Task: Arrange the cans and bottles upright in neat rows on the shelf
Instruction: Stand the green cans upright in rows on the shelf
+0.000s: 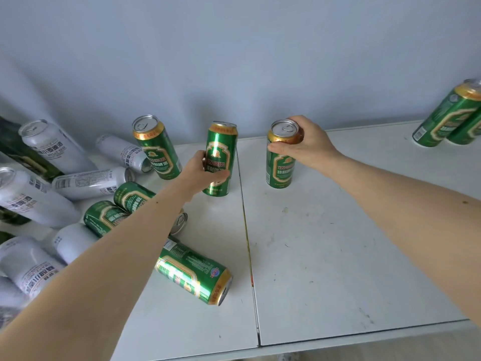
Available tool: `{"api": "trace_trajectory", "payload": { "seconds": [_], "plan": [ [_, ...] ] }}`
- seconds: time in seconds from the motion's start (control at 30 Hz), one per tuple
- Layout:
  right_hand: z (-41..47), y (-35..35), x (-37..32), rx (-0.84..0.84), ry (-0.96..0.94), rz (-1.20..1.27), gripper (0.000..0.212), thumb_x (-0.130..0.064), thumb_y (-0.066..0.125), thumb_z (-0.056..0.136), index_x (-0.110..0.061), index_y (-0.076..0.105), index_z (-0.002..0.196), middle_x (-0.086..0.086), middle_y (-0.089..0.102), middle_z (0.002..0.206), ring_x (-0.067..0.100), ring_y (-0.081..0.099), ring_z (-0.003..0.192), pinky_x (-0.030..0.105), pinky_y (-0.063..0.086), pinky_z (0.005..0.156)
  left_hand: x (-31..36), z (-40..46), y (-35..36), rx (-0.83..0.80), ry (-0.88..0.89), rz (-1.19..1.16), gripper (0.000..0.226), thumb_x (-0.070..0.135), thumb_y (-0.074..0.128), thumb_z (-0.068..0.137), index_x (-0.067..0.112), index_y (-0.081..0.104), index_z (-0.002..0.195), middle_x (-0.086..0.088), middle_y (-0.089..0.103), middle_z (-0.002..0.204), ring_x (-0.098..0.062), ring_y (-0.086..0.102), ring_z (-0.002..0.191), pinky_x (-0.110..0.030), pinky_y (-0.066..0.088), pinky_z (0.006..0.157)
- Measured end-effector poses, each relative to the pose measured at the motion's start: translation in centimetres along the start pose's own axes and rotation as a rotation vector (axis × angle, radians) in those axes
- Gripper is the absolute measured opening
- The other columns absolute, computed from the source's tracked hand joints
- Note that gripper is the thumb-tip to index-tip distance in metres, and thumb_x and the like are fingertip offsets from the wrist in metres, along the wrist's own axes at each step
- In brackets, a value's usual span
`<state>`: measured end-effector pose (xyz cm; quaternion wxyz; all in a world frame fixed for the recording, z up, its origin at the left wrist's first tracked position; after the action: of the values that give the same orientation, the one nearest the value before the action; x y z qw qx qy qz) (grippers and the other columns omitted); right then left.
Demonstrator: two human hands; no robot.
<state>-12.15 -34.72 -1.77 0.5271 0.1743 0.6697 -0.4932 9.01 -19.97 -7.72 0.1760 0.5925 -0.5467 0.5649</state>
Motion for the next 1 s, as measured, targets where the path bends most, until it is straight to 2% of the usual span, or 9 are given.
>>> {"api": "trace_trajectory", "payload": {
  "seconds": [0.13,0.27,0.4,0.57,0.7,0.8,0.87,1.0],
  "plan": [
    [-0.5,-0.1,0.9,-0.006,-0.029,-0.007,0.071,-0.026,0.09,0.064,-0.021,0.053,0.124,-0.008,0.066,0.114,0.011,0.061,0.104,0.021,0.047,0.086,-0.6,0.3,0.1,0.008,-0.05,-0.076,0.055,0.018,0.079,0.078,0.019,0.046,0.121,0.007,0.059,0.103,-0.021,0.058,0.103,-0.038,0.048,0.087],
    [0.4,0.1,1.1,-0.034,0.051,0.012,0.071,-0.028,0.088,0.065,-0.021,0.052,0.125,-0.006,0.064,0.117,0.013,0.06,0.108,0.027,0.049,0.089,-0.7,0.3,0.1,0.016,-0.087,-0.126,0.055,0.019,0.081,0.076,0.019,0.048,0.12,0.003,0.061,0.106,-0.022,0.061,0.102,-0.042,0.052,0.086],
    [0.9,0.1,0.6,-0.044,0.075,-0.026,0.064,-0.031,0.088,0.065,-0.02,0.054,0.118,-0.005,0.064,0.114,0.016,0.061,0.107,0.031,0.051,0.089,-0.1,0.1,1.0,0.006,-0.086,-0.181,0.045,0.013,0.079,0.078,0.019,0.053,0.114,0.005,0.064,0.1,-0.02,0.062,0.096,-0.036,0.051,0.076],
    [-0.1,-1.4,1.0,0.018,0.107,-0.046,0.048,-0.035,0.086,0.066,-0.024,0.06,0.104,-0.008,0.066,0.103,0.012,0.062,0.098,0.025,0.048,0.078,1.2,0.0,1.9,-0.039,-0.052,-0.165,0.051,0.013,0.082,0.074,0.019,0.054,0.116,0.002,0.064,0.109,-0.019,0.062,0.098,-0.037,0.053,0.077],
    [-1.6,-3.3,2.0,0.016,0.149,-0.077,0.041,-0.043,0.085,0.063,-0.029,0.063,0.095,-0.011,0.067,0.098,0.012,0.063,0.097,0.03,0.052,0.08,2.3,-0.5,3.2,-0.104,-0.011,-0.161,0.055,0.012,0.084,0.072,0.017,0.055,0.119,-0.001,0.063,0.115,-0.018,0.064,0.099,-0.035,0.055,0.075],
    [-2.8,-5.6,2.7,0.05,0.176,-0.081,0.059,-0.046,0.086,0.058,-0.023,0.064,0.107,-0.008,0.067,0.105,0.014,0.063,0.101,0.033,0.055,0.082,3.5,-0.8,4.9,-0.162,0.029,-0.165,0.056,0.01,0.084,0.071,0.014,0.056,0.12,-0.004,0.064,0.116,-0.018,0.066,0.099,-0.034,0.056,0.074],
    [-3.9,-7.4,3.0,0.075,0.187,-0.083,0.068,-0.053,0.084,0.051,-0.025,0.064,0.11,-0.008,0.068,0.107,0.012,0.064,0.102,0.035,0.056,0.083,4.4,-1.1,6.4,-0.185,0.047,-0.15,0.056,0.01,0.085,0.07,0.013,0.057,0.118,-0.004,0.064,0.115,-0.021,0.066,0.101,-0.037,0.057,0.078],
    [-6.2,-11.3,3.9,0.113,0.201,-0.073,0.065,-0.05,0.085,0.053,-0.025,0.065,0.11,-0.008,0.069,0.108,0.013,0.064,0.103,0.039,0.055,0.089,6.4,-1.9,10.1,-0.202,0.076,-0.118,0.059,0.013,0.087,0.067,0.015,0.056,0.117,-0.001,0.064,0.111,-0.02,0.065,0.102,-0.038,0.057,0.082]
  ]
}}
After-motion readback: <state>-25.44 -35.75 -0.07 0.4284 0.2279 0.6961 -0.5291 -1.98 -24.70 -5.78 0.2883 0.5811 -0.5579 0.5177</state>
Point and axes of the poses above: each hand's wrist, its own z-axis towards the middle knuckle, its own y-axis out of the palm, x = y × z, the point moved 7 cm from there along z, towards the middle knuckle
